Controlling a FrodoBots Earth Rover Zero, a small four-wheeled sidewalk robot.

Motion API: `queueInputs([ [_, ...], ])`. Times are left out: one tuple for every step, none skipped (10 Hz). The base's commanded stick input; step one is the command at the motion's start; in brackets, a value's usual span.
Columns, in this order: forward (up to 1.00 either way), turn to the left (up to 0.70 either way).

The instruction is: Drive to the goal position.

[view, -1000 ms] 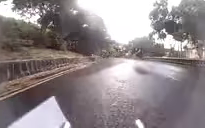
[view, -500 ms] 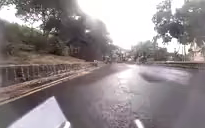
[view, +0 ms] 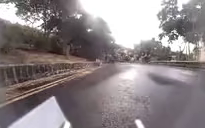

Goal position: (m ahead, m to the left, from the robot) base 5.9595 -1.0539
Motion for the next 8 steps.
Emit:
queueInputs([
  [1.0, 0.0],
  [1.0, 0.0],
  [1.0, 0.0],
  [1.0, 0.0],
  [1.0, 0.0],
  [1.0, 0.0],
  [1.0, 0.0],
  [1.0, 0.0],
])
